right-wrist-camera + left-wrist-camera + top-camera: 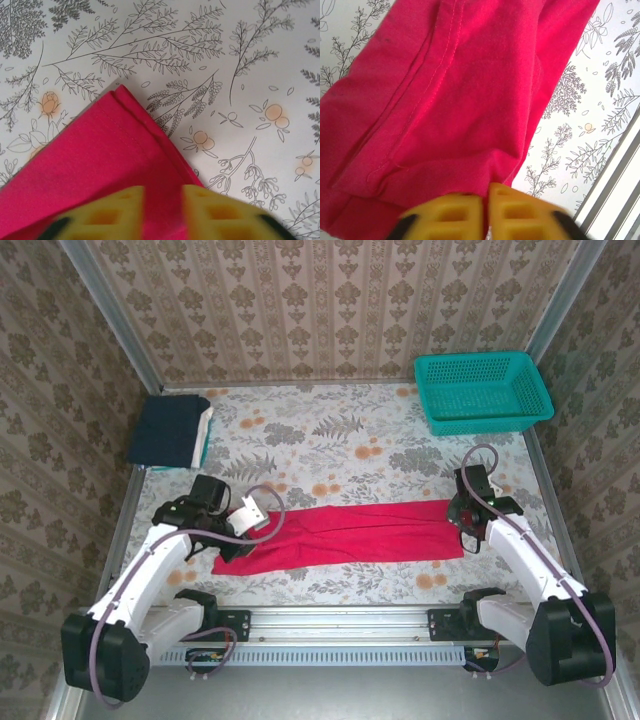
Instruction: Fold and stack the t-shirts
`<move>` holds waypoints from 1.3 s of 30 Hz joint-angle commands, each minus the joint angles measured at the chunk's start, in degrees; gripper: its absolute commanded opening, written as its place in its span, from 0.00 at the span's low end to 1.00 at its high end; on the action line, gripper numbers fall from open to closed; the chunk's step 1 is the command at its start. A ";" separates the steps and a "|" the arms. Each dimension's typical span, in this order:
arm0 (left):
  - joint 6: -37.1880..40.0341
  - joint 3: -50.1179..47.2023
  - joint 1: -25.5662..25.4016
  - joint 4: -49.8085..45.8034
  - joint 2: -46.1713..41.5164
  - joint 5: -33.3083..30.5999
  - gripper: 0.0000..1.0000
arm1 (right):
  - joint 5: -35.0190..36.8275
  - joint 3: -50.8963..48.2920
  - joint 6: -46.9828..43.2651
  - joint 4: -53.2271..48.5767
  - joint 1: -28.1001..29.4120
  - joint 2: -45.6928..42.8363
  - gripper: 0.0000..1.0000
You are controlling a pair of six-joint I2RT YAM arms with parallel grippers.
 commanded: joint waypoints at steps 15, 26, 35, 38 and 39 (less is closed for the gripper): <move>-40.21 6.77 -1.07 18.64 0.43 -8.33 1.00 | -5.73 6.64 -8.31 5.19 12.18 3.60 0.75; -89.97 -8.37 -9.27 24.96 -2.78 -20.29 0.91 | -8.49 12.58 -8.00 9.79 18.27 17.89 0.72; -94.69 -17.20 -8.45 36.59 3.37 -20.36 0.73 | -8.81 14.38 -7.69 11.38 18.60 26.18 0.69; -90.73 -17.58 -2.33 41.11 9.10 -18.21 0.71 | -7.45 13.96 -6.46 10.44 18.45 28.28 0.67; -88.90 -17.39 -0.49 43.09 11.14 -17.05 0.70 | -7.31 13.46 -6.18 10.41 18.48 28.57 0.67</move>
